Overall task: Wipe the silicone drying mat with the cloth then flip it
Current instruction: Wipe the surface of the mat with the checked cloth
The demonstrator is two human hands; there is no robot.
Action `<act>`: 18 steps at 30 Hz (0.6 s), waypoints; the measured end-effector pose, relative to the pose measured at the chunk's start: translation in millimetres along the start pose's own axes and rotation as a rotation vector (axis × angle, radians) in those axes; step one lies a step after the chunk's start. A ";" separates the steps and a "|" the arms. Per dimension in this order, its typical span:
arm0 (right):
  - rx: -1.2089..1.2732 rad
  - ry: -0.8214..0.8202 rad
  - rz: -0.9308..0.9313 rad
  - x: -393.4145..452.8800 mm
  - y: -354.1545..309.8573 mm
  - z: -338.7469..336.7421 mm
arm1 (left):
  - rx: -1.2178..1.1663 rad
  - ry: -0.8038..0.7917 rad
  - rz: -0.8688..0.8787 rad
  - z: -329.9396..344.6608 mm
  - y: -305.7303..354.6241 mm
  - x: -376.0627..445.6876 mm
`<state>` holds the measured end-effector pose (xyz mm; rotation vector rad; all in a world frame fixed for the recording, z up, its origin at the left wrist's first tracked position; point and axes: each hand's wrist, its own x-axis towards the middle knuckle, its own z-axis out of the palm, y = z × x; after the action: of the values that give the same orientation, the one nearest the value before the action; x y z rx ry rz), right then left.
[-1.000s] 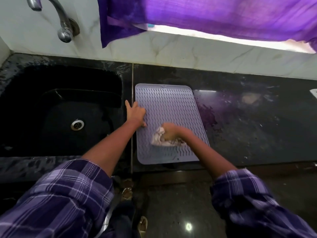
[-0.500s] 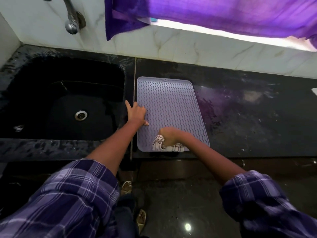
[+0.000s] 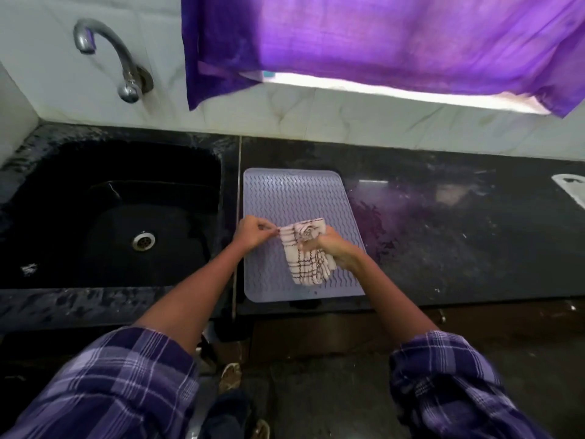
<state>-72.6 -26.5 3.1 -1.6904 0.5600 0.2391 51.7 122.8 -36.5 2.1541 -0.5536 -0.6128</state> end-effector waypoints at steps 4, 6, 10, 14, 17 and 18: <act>0.524 -0.036 0.069 2.3 -1.2 -5.7 | -0.649 -0.478 -0.268 1.9 23.2 -3.9; 0.602 0.065 0.057 5.5 0.3 -4.2 | -0.670 -0.591 -0.259 -0.5 25.5 -3.4; 0.714 0.226 0.019 16.8 2.1 -3.4 | -0.547 -0.523 -0.254 -2.2 25.9 1.5; 0.529 0.146 0.032 24.6 5.5 -12.8 | -0.542 -0.253 -0.185 -4.3 19.0 13.1; 0.398 -0.105 0.118 28.2 6.9 -27.5 | -0.646 -0.142 -0.162 -10.0 16.0 22.3; 0.351 -0.178 0.127 30.4 5.9 -29.1 | -0.701 -0.160 -0.176 -11.4 15.5 24.6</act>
<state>-53.8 -62.2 -10.0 -1.2821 0.5411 0.3573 75.0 106.5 -23.7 1.5026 -0.1824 -0.9221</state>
